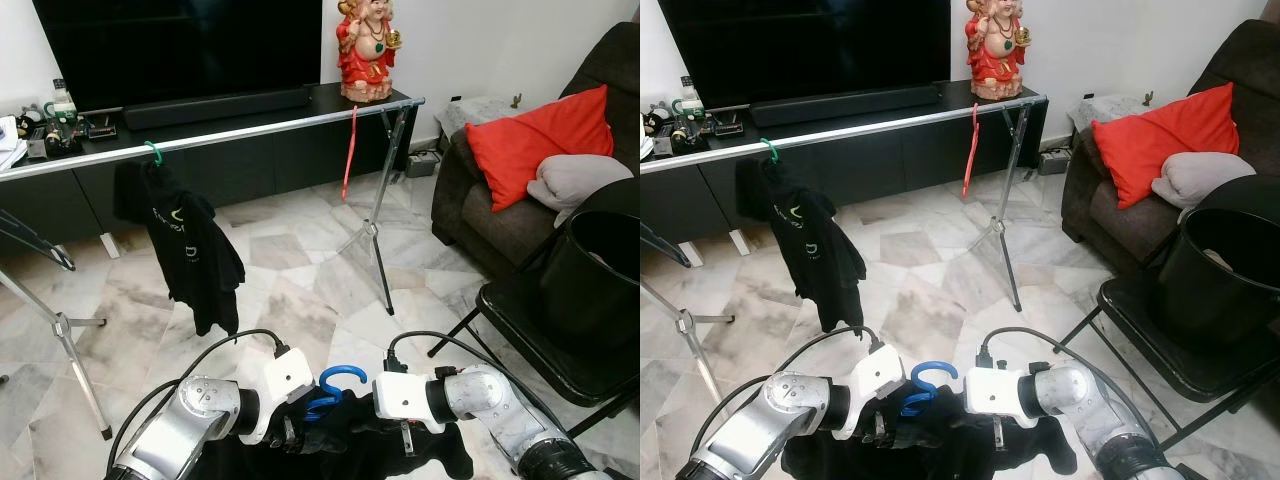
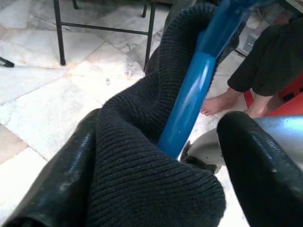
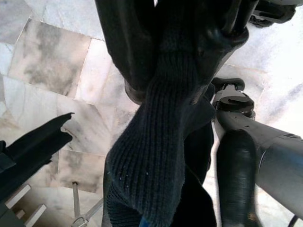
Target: Hang hanger
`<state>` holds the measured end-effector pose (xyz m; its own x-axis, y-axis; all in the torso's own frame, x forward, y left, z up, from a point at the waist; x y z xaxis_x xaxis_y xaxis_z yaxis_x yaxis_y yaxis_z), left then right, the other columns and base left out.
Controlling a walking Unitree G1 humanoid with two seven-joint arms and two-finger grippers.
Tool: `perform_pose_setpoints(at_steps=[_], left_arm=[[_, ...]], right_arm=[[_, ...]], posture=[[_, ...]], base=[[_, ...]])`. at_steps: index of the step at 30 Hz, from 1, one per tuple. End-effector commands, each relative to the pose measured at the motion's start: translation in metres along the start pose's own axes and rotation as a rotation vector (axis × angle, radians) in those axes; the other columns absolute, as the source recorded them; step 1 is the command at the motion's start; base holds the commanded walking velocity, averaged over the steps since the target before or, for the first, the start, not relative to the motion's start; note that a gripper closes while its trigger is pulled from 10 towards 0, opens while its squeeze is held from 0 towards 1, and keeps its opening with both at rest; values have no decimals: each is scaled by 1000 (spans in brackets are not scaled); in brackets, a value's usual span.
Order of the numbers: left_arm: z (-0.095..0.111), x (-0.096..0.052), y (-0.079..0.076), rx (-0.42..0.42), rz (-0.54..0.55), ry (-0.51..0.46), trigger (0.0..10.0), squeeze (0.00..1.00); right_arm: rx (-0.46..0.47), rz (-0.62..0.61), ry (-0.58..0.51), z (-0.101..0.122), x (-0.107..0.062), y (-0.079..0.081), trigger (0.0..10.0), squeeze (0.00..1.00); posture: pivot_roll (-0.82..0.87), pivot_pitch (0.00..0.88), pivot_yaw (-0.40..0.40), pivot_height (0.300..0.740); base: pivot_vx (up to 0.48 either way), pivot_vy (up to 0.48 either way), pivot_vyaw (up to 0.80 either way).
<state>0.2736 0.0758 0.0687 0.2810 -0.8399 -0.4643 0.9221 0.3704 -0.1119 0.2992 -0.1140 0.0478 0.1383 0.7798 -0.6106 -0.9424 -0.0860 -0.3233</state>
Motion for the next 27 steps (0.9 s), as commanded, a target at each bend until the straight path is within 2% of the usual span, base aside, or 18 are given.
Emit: perform_pose_setpoints(at_steps=[1, 27], left_arm=[[5, 0, 4, 11, 14, -9, 0, 0], [9, 1, 5, 14, 22, -32, 0, 0]], right_arm=[[-40, -41, -44, 14, -4, -15, 0, 0], [-8, -58, -55, 14, -6, -18, 0, 0]], posture=[[77, 25, -27, 740], [80, 28, -27, 740]], base=[[0, 0, 0], [0, 0, 0]])
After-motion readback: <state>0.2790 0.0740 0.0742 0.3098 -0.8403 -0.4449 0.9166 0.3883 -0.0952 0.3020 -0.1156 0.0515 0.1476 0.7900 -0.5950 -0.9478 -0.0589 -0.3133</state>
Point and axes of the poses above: a point about 5 cm out from each wrist's last joint towards the gripper, its own x axis pointing out of the wrist towards the gripper, its own z axis along the axis of the wrist's last joint, y = z × x, the point moved 3 cm from there along x, pointing out of the wrist towards the gripper, and after that the axes turned 5 degrees about -x, right-handed, at the moved point
